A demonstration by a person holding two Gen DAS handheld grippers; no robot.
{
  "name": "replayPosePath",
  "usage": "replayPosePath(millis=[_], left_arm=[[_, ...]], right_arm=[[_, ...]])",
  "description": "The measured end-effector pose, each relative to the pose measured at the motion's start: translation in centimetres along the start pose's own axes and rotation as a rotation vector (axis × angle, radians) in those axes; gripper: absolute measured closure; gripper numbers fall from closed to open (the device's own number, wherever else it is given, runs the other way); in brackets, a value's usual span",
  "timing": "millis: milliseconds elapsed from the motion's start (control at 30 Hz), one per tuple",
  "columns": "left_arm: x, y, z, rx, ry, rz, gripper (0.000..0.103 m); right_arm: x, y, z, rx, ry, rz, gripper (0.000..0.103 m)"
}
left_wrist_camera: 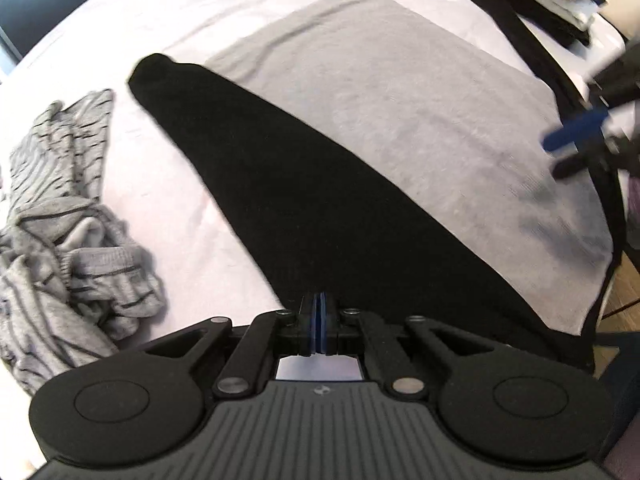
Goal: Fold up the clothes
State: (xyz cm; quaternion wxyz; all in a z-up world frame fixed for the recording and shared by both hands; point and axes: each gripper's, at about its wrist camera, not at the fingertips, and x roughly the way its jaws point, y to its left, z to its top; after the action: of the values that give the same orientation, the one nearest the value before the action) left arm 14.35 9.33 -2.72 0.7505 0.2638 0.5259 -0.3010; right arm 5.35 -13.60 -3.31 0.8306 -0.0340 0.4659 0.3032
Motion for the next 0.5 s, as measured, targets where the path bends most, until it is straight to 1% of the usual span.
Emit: replayPosePath(millis=[67, 133, 233, 333, 400, 500], left_arm=[[0.6, -0.5, 0.1, 0.028, 0.017, 0.005, 0.103], [1.1, -0.8, 0.2, 0.028, 0.028, 0.012, 0.103], [1.7, -0.8, 0.3, 0.009, 0.039, 0.027, 0.103], [2.0, -0.8, 0.0, -0.002, 0.045, 0.034, 0.103], [2.2, -0.7, -0.2, -0.009, 0.056, 0.032, 0.103], [2.6, -0.6, -0.8, -0.012, 0.072, 0.042, 0.103]], right_arm=[[-0.5, 1.4, -2.2, 0.049, -0.014, 0.007, 0.078], [-0.8, 2.9, -4.0, 0.086, -0.025, 0.021, 0.079], [-0.4, 5.6, -5.6, 0.062, -0.004, 0.051, 0.081], [0.0, 8.0, -6.5, -0.010, 0.004, 0.055, 0.080], [0.4, 9.1, -6.8, -0.039, 0.008, 0.058, 0.080], [1.6, 10.0, -7.3, -0.047, 0.055, 0.051, 0.078]])
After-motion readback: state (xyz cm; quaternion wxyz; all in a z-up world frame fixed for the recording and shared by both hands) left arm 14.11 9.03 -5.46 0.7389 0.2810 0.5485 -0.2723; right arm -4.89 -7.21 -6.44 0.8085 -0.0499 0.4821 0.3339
